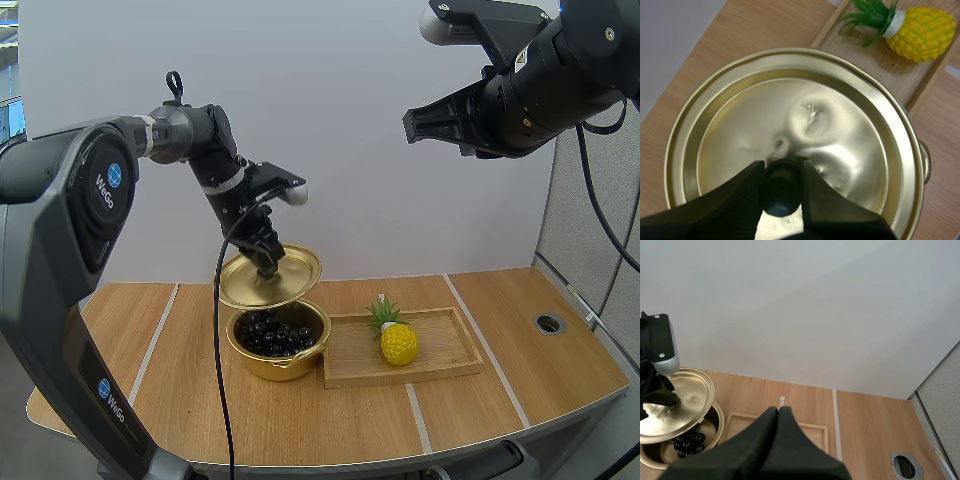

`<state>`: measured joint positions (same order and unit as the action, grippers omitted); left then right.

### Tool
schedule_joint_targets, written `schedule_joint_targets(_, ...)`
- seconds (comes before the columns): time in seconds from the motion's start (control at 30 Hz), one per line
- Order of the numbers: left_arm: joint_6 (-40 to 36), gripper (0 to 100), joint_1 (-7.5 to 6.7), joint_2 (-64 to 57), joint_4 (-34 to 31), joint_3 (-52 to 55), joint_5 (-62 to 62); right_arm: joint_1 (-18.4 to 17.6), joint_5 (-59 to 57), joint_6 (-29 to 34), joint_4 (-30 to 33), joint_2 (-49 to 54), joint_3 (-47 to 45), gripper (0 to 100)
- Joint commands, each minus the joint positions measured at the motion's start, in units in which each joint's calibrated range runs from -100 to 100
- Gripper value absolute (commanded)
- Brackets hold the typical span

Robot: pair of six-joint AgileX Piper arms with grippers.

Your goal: Open the pot, put the grape inside, and close it

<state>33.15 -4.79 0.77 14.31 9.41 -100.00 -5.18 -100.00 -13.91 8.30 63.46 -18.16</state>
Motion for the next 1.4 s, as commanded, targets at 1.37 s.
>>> schedule_joint_targets(1.37,0.7,0,-3.25,6.7,-3.9,9.6,14.8,0.3,0.0,0.5,0.3,0.7,-0.1,0)
